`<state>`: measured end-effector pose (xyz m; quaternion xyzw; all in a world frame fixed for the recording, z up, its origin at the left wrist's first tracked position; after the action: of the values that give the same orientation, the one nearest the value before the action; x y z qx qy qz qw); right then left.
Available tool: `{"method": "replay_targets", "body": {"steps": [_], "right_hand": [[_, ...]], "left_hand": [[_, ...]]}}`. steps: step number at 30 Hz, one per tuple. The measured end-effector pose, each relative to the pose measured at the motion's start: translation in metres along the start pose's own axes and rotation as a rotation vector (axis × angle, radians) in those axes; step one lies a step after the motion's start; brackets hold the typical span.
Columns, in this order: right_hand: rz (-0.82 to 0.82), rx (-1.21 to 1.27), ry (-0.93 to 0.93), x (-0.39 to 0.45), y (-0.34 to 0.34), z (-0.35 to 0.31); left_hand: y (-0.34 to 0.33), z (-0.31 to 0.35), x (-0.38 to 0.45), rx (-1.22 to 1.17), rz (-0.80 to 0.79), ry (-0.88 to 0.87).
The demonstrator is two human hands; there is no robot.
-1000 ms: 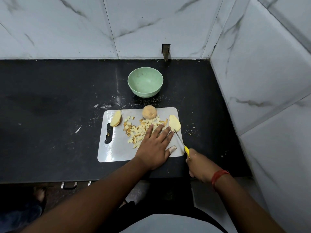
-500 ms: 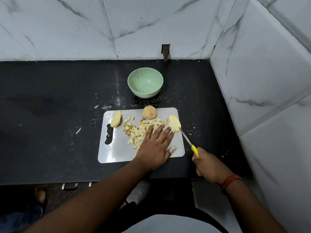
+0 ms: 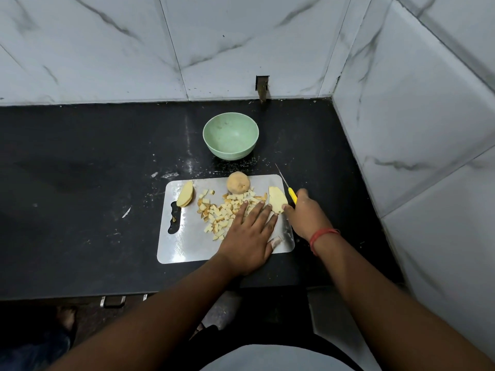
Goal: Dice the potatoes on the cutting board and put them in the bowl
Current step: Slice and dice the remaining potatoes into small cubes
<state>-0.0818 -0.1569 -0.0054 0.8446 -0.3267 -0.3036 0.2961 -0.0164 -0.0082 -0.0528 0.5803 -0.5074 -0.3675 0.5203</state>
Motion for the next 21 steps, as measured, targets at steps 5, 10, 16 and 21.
{"method": "replay_targets", "body": {"steps": [5, 10, 16, 21], "right_hand": [[-0.062, -0.124, 0.091, 0.015, -0.006, -0.006], [-0.09, -0.175, 0.155, 0.029, -0.007, -0.007], [-0.118, -0.148, 0.202, 0.045, -0.008, -0.012], [-0.135, -0.058, 0.213, 0.05, -0.003, -0.015]], "left_hand": [[0.002, 0.001, 0.002, 0.012, 0.026, -0.037], [-0.001, 0.003, 0.007, 0.008, 0.043, -0.123], [0.002, 0.002, 0.014, 0.031, 0.064, -0.157], [0.008, 0.006, 0.025, 0.012, 0.056, -0.126]]}}
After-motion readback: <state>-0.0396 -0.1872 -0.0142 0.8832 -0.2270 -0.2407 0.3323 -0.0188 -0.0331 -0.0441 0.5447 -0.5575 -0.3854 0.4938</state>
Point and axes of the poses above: each hand's wrist, its own x-axis towards the middle knuckle, its own y-axis out of the back of the hand, z = x × y, the point moved 4 cm from there along x, towards the middle knuckle, and after that the axes turned 8 degrees about x, right-handed, at the moved point
